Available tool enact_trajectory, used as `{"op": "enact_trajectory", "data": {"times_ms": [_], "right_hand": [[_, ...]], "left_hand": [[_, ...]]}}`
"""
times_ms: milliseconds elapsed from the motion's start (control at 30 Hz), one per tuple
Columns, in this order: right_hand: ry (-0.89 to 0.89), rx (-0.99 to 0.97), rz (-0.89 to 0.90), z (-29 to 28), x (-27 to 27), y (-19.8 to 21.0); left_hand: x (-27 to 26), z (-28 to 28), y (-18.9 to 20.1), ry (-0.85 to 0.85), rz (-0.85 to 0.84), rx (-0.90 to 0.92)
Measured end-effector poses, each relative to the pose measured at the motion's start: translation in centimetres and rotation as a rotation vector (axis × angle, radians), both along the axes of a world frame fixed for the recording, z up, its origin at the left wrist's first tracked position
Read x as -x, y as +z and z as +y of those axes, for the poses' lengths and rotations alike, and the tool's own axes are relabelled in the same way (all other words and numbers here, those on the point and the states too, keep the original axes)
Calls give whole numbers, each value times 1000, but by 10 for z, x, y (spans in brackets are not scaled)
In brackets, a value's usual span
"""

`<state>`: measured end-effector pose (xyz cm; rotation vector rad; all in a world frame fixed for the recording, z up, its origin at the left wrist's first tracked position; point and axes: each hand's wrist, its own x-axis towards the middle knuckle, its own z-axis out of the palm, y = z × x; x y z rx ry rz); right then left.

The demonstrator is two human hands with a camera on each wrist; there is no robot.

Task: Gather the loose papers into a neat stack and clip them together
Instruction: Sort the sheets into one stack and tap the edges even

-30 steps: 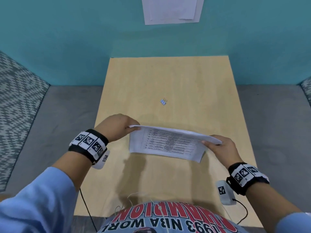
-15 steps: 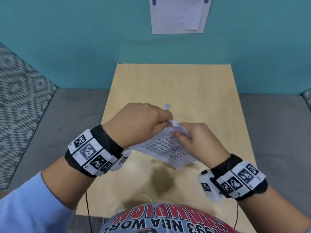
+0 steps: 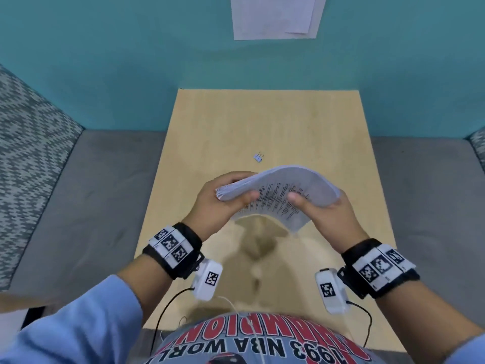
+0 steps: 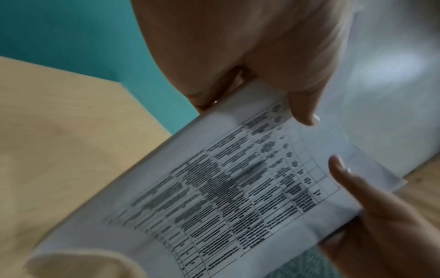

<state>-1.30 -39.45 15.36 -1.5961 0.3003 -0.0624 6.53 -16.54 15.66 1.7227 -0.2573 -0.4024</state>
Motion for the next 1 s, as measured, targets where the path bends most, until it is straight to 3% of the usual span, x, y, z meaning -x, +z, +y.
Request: {"op": "enact_trajectory", "data": {"times_ms": [133,367,567,1000], "right_hand": [[-54,6,17,10,-7,-18],[-63,65,-103,8,-10,-12],[13,201,-99,-8,-18,-18],[0,55,-3,-33,-39,-22]], "left_hand": [[-2,-10,-22,28,54,-70],[-16,-6,-10,-20,-127,-29],[-41,7,-18,-111,-250,-231],[-80,18,-4,-273,-96,-236]]}}
